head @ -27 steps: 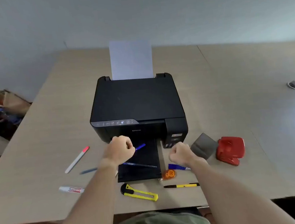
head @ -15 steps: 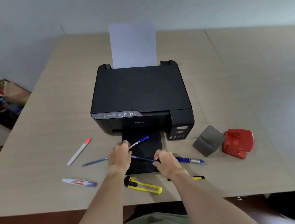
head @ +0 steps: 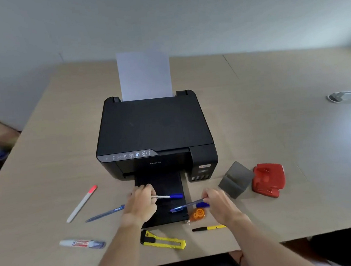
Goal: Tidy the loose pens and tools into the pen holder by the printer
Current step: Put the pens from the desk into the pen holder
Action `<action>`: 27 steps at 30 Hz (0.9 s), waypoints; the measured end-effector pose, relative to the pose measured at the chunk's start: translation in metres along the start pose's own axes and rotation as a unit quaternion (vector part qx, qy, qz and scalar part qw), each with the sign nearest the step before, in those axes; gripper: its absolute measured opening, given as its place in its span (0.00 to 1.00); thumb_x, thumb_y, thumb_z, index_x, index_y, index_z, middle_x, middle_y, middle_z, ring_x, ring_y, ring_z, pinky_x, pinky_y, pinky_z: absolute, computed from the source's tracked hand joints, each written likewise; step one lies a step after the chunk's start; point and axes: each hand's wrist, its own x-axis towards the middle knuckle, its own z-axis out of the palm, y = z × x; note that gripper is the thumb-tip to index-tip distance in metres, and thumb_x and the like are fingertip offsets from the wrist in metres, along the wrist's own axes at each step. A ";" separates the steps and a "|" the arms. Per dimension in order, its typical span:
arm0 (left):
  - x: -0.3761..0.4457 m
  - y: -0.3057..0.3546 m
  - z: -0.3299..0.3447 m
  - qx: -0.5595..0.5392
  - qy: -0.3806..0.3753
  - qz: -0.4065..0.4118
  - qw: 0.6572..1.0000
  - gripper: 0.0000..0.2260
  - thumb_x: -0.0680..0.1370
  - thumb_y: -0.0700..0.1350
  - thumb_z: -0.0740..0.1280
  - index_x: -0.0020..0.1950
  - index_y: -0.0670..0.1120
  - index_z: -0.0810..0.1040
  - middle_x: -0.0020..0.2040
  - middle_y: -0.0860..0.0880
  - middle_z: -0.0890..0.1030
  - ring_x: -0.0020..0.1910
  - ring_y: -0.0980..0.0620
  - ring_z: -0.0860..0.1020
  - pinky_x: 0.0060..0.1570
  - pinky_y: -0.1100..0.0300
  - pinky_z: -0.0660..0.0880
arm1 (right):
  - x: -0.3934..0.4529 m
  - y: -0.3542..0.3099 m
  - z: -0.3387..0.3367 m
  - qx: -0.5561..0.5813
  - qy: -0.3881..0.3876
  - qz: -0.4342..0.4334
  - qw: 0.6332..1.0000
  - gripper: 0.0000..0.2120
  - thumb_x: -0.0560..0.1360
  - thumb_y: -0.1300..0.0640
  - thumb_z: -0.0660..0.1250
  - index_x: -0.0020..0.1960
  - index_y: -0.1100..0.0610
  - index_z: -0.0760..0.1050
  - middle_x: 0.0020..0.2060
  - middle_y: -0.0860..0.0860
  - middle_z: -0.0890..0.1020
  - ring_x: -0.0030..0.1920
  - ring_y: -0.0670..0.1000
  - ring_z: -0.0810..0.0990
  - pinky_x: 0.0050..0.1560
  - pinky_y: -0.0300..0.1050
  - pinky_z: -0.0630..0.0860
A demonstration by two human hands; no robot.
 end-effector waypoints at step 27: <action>0.055 0.192 -0.053 -0.169 0.055 0.323 0.929 0.06 0.81 0.42 0.58 0.46 0.46 0.72 0.40 0.51 0.77 0.37 0.52 0.76 0.38 0.56 0.75 | -0.016 0.066 -0.109 0.073 0.334 0.109 0.933 0.15 0.70 0.73 0.63 0.48 0.54 0.70 0.45 0.48 0.71 0.40 0.44 0.70 0.40 0.32 0.65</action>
